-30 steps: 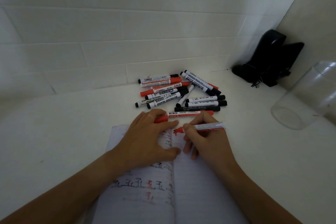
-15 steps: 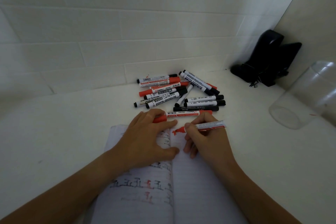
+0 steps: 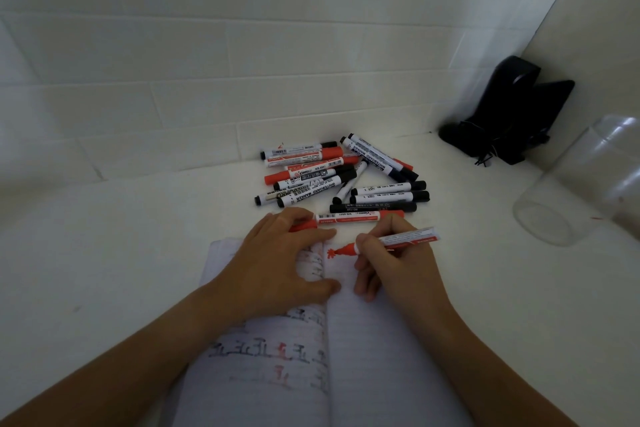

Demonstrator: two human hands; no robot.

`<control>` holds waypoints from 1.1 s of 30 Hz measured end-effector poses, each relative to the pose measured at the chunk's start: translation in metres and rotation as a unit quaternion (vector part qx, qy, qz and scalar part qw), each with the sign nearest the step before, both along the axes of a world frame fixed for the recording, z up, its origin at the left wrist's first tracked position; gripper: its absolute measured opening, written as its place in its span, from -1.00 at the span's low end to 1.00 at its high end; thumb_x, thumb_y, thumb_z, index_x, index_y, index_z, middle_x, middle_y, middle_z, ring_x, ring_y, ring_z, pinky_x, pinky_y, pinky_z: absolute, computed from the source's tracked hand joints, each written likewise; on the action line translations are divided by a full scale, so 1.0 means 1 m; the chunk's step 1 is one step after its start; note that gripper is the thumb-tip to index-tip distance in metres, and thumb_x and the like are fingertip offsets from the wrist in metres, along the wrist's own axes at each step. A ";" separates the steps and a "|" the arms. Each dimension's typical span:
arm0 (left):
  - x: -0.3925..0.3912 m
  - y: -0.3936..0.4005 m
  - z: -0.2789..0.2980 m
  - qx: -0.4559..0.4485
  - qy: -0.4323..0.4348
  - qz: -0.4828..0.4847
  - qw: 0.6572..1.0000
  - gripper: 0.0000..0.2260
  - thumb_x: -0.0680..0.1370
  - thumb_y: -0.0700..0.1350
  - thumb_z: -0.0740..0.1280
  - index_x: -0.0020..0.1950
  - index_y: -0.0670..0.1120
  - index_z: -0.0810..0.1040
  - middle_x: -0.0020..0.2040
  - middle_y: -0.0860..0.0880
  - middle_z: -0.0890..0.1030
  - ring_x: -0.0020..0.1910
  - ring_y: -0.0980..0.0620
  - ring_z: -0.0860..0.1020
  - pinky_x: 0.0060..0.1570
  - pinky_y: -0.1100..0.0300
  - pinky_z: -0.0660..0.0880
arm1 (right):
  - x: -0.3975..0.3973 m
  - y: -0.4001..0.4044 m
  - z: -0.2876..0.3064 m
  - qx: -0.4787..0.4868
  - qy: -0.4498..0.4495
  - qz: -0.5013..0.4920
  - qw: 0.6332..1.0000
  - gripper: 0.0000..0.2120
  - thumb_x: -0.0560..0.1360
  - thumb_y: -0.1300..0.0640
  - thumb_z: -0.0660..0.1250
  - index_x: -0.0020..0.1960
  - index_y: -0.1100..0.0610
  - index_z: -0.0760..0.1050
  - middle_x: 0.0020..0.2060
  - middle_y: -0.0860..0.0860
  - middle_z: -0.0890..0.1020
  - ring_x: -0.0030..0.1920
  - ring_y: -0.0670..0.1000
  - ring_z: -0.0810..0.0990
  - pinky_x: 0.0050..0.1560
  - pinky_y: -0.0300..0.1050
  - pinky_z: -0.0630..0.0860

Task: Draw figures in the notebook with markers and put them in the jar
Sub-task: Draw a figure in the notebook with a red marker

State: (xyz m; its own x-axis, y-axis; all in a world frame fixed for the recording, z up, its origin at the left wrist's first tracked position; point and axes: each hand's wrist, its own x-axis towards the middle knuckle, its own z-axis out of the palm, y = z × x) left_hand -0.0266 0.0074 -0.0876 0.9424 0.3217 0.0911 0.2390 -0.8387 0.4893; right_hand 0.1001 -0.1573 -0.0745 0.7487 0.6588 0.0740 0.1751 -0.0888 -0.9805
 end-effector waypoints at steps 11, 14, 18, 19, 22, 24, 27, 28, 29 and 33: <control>0.005 0.017 0.006 0.006 -0.138 0.066 0.988 -0.85 0.60 -0.13 0.33 0.12 0.07 0.58 0.03 0.14 0.56 0.02 0.13 0.52 0.06 0.22 0.47 | -0.001 0.000 0.001 0.012 0.023 -0.009 1.000 -0.85 0.61 0.28 0.35 -0.09 0.32 0.43 -0.36 0.22 0.62 -0.51 0.22 0.58 -0.52 -0.09 0.47; 0.008 0.017 0.004 0.021 -0.122 0.080 0.989 -0.83 0.59 -0.14 0.35 0.17 0.05 0.58 0.05 0.11 0.56 0.05 0.10 0.49 0.01 0.31 0.33 | -0.002 0.000 0.001 0.015 0.012 -0.001 1.000 -0.85 0.62 0.25 0.35 -0.07 0.28 0.44 -0.33 0.21 0.63 -0.49 0.22 0.58 -0.51 -0.07 0.48; 0.008 0.014 0.007 0.015 -0.154 0.084 0.984 -0.72 0.58 -0.28 0.32 0.24 -0.02 0.56 0.14 0.05 0.54 0.08 0.13 0.43 0.05 0.38 0.30 | -0.004 -0.001 0.007 0.034 0.015 0.021 0.999 -0.91 0.61 0.21 0.39 -0.02 0.20 0.50 -0.25 0.18 0.68 -0.44 0.23 0.63 -0.47 -0.07 0.51; 0.007 0.012 0.009 0.011 -0.168 0.074 0.983 -0.71 0.57 -0.30 0.32 0.24 -0.03 0.57 0.14 0.04 0.54 0.09 0.12 0.45 0.09 0.33 0.34 | -0.005 -0.002 0.010 0.042 0.019 0.026 0.999 -0.92 0.60 0.21 0.40 -0.01 0.19 0.51 -0.22 0.17 0.70 -0.42 0.24 0.65 -0.46 -0.07 0.52; 0.006 0.007 0.009 -0.003 -0.183 0.045 0.982 -0.70 0.56 -0.32 0.32 0.21 -0.01 0.57 0.14 0.07 0.54 0.09 0.11 0.49 0.12 0.23 0.46 | -0.006 -0.004 0.013 0.060 0.023 0.037 0.997 -0.94 0.59 0.23 0.41 0.00 0.17 0.54 -0.18 0.18 0.71 -0.39 0.24 0.66 -0.47 -0.09 0.53; 0.007 0.005 0.008 -0.004 -0.188 0.027 0.982 -0.69 0.56 -0.34 0.32 0.18 0.01 0.57 0.11 0.10 0.53 0.08 0.13 0.48 0.10 0.24 0.46 | -0.007 -0.004 0.013 0.064 0.023 0.037 0.997 -0.94 0.58 0.23 0.41 0.00 0.16 0.53 -0.17 0.17 0.71 -0.39 0.21 0.66 -0.48 -0.10 0.52; 0.008 0.001 0.011 -0.008 -0.202 -0.013 0.979 -0.70 0.55 -0.35 0.33 0.17 -0.01 0.58 0.09 0.11 0.53 0.07 0.17 0.47 0.08 0.35 0.39 | -0.007 -0.004 0.013 0.065 0.019 0.046 0.997 -0.93 0.58 0.22 0.42 0.02 0.17 0.53 -0.16 0.17 0.72 -0.38 0.21 0.67 -0.48 -0.09 0.53; 0.008 -0.001 0.012 -0.011 -0.204 -0.027 0.978 -0.71 0.56 -0.35 0.32 0.17 -0.02 0.58 0.09 0.11 0.54 0.07 0.19 0.47 0.08 0.38 0.38 | -0.007 -0.004 0.012 0.061 0.016 0.055 0.996 -0.92 0.58 0.23 0.42 0.03 0.17 0.53 -0.16 0.16 0.73 -0.38 0.22 0.68 -0.48 -0.09 0.54; 0.008 -0.002 0.013 -0.014 -0.206 -0.041 0.978 -0.72 0.56 -0.33 0.32 0.18 -0.03 0.58 0.10 0.10 0.55 0.07 0.20 0.48 0.08 0.39 0.38 | -0.006 -0.004 0.012 0.056 0.009 0.067 0.996 -0.91 0.58 0.23 0.42 0.05 0.18 0.52 -0.15 0.15 0.73 -0.37 0.22 0.69 -0.48 -0.09 0.56; 0.006 -0.002 0.015 -0.020 -0.207 -0.081 0.975 -0.75 0.59 -0.26 0.29 0.24 -0.06 0.57 0.11 0.09 0.54 0.10 0.16 0.49 0.07 0.39 0.38 | -0.004 -0.004 0.009 0.057 0.002 0.095 0.994 -0.88 0.57 0.20 0.42 0.06 0.19 0.52 -0.15 0.17 0.73 -0.35 0.25 0.70 -0.47 -0.08 0.56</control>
